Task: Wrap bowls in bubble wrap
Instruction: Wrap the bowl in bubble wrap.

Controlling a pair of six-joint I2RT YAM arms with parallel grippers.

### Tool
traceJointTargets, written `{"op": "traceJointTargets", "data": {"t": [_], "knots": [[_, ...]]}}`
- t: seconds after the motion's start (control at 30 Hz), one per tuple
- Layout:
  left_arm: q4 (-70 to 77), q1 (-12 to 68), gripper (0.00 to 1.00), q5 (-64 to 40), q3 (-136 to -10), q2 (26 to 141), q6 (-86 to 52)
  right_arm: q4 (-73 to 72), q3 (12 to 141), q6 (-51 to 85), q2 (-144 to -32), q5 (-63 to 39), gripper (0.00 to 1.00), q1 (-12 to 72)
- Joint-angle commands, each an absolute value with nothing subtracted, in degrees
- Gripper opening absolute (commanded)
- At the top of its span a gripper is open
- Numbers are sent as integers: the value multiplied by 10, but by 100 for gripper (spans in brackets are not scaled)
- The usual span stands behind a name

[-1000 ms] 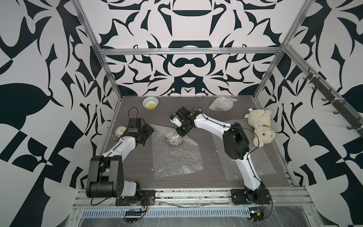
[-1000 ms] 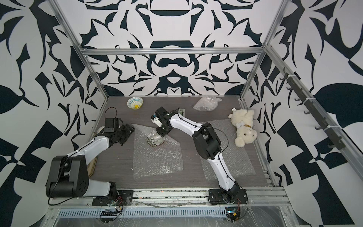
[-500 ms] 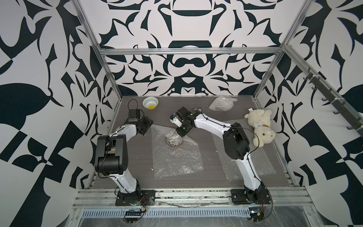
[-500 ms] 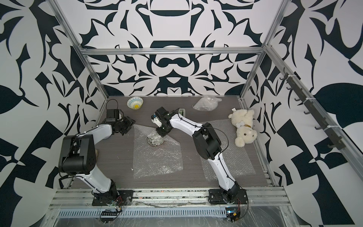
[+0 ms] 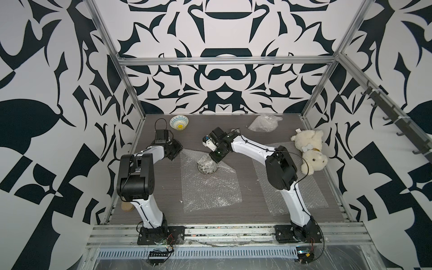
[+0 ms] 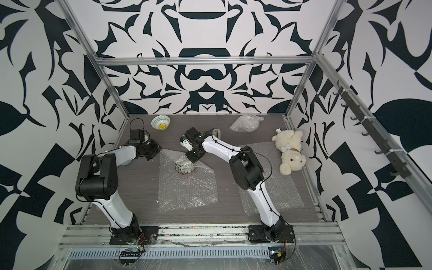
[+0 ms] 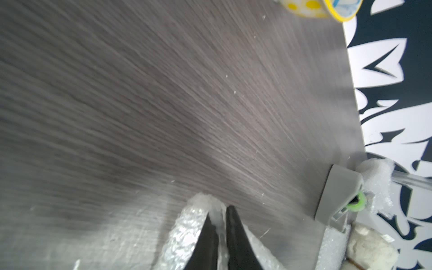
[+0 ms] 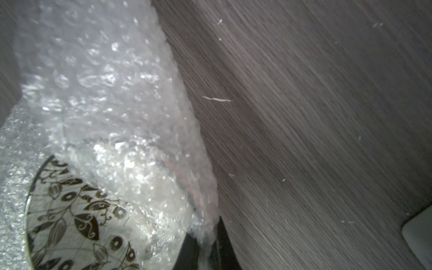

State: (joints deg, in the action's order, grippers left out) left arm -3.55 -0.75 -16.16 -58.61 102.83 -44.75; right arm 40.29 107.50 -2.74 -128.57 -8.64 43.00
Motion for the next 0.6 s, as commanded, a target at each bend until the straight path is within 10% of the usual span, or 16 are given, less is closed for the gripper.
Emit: {"op": "traceJointTargets", "data": {"t": [0.0,0.57], "knots": [[-37,-10,5,-167,-596,1012,-434,391,1068,-21,-1261,-52,0,433],[-26,28,0,-279,-554,866,-503,372,1062,42,-1269,-10,0,434]]}}
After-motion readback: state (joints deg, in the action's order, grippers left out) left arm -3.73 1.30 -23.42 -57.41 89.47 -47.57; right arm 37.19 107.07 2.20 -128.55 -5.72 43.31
